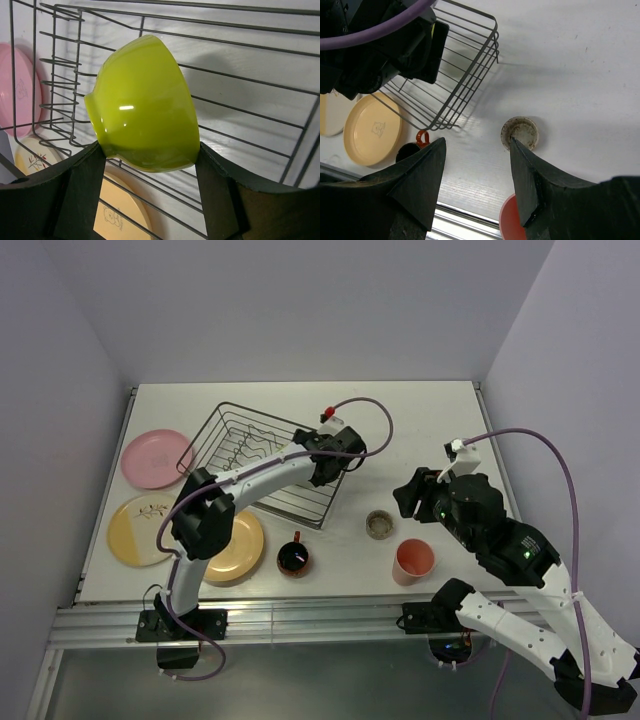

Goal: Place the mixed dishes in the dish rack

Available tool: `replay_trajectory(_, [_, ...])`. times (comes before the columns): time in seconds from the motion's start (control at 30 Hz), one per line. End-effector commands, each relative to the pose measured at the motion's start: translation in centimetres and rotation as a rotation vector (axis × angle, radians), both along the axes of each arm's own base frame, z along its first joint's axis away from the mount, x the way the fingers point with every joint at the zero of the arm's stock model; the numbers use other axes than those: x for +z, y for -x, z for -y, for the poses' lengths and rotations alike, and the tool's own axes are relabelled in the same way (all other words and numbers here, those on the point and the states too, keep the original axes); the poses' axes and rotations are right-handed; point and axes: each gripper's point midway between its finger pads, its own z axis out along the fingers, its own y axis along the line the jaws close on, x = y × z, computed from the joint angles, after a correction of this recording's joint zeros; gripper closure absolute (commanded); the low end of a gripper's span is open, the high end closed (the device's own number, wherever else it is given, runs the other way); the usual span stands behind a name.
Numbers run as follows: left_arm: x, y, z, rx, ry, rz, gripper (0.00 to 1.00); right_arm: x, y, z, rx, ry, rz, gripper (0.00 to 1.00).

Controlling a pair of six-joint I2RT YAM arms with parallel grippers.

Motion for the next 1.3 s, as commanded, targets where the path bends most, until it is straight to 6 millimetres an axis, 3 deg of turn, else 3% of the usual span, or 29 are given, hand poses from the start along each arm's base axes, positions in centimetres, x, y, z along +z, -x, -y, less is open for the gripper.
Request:
replay_trajectory(0.0, [1.6,0.1,1.8,-0.048,0.028,0.025,1.0,0.3,-0.3,0.1,-0.004,-0.001,0.018,0.38])
replay_trajectory(0.07, [1.1,0.1,2.1,-0.049,0.02,0.015,1.0,0.3,-0.2,0.1,-0.004,-0.008,0.018,0.38])
replay_trajectory(0.17, [0.5,0.4,2.0,-0.05,0.006,0.002,0.72,0.1,-0.2,0.1,-0.004,-0.007,0.015,0.38])
replay_trajectory(0.2, [0.5,0.4,2.0,-0.051,0.008,0.0,0.55,0.2,-0.2,0.1,-0.003,-0.009,0.017,0.38])
replay_trajectory(0.3, [0.5,0.6,2.5,-0.065,0.044,0.0,0.4,0.2,-0.1,0.3,-0.004,-0.009,0.018,0.38])
replay_trajectory(0.5, [1.1,0.7,2.5,-0.073,0.048,0.003,0.26,0.1,-0.2,0.1,-0.002,-0.012,0.011,0.38])
replay_trajectory(0.97, [1.4,1.0,2.5,-0.09,0.078,0.006,0.17,-0.1,-0.3,-0.1,0.004,-0.008,-0.001,0.38])
replay_trajectory(1.23, [2.7,3.3,2.9,-0.132,0.183,-0.053,0.16,0.0,-0.4,-0.3,0.012,-0.006,-0.004,0.38])
replay_trajectory(1.27, [3.6,3.7,2.8,-0.139,0.208,-0.042,0.16,-0.1,-0.3,-0.5,0.019,-0.005,-0.01,0.38])
